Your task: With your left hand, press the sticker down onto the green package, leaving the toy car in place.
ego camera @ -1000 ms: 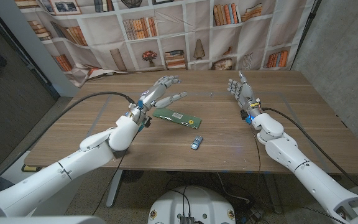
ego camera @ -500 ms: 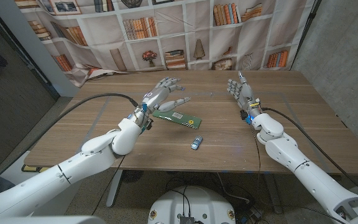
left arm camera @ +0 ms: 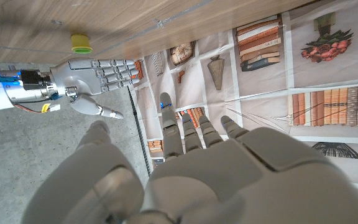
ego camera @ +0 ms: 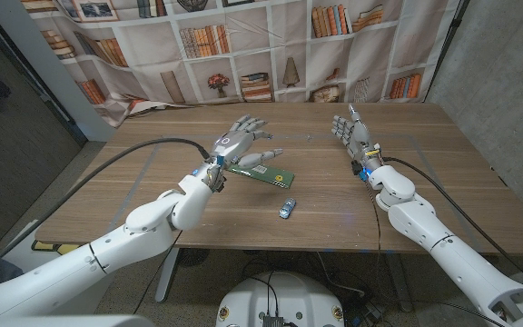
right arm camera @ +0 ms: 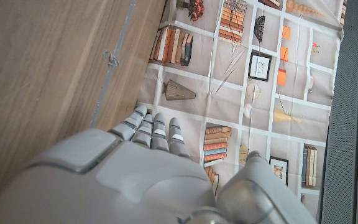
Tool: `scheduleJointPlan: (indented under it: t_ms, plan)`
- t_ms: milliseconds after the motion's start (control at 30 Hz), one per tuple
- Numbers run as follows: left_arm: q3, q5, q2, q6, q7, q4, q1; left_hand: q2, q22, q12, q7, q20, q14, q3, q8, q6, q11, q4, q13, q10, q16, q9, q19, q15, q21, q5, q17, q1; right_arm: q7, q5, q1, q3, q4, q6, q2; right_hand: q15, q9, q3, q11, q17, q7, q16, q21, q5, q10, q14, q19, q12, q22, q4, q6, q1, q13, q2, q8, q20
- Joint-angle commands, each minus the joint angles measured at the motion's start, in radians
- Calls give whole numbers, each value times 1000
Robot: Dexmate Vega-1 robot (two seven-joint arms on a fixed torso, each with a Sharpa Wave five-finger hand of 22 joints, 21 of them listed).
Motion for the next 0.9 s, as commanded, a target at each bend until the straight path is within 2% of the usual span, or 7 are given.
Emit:
scheduleJointPlan:
  t_ms: [33, 367, 567, 767, 900]
  plan:
    - [59, 101, -9, 99, -79, -30, -25, 3, 5, 7, 5, -3, 12, -2, 7, 19, -5, 0, 4, 15, 4, -1, -6, -14, -1, -5, 4, -6, 8, 8, -4, 6, 2, 1, -4, 5, 4, -1, 5, 3, -2, 0, -4, 1, 13, -6, 9, -3, 5, -7, 8, 8, 2, 7, 1, -1]
    - [102, 191, -26, 184, -114, -34, -23, 7, 5, 2, 9, -6, -6, -3, -1, 17, -2, 2, 4, 11, -4, -1, -11, -5, -2, -5, 4, -8, 19, 16, -6, 9, 5, -2, -5, 6, 4, -2, 3, 4, -5, 1, -6, 0, 17, -3, 11, -2, 5, -8, 13, 8, 2, 8, 2, 0]
    - [117, 229, -35, 217, -118, -35, -20, 15, 5, 6, 71, -8, 7, -4, 10, 97, -4, 5, 3, 37, 0, -1, -12, 5, -2, -4, 4, -10, 24, 17, -10, 9, 9, 2, -4, 6, 4, -3, 3, 4, -8, 1, -8, 0, 18, -2, 12, -2, 6, -8, 14, 7, 2, 8, 2, 0]
    - [131, 247, -43, 224, -138, -28, -31, 18, 5, 5, 87, -7, 8, -4, 19, 143, -4, 5, 3, 44, -1, -2, -11, 4, -2, -3, 5, -8, 21, 20, -15, 10, 4, -5, -4, 6, 4, -4, 0, 4, -8, 1, -9, 0, 20, -3, 13, -2, 6, -8, 16, 7, 2, 9, 2, 1]
    - [136, 237, -52, 223, -163, -16, -43, 19, 5, -3, 83, -7, -12, -4, 14, 146, -5, 5, 3, 29, -9, -2, -14, 7, -2, -3, 5, -6, 20, 19, -17, 10, 2, -6, -5, 6, 4, -4, 2, 4, -8, 0, -10, 0, 23, -3, 13, -1, 6, -9, 17, 7, 2, 9, 2, 0]
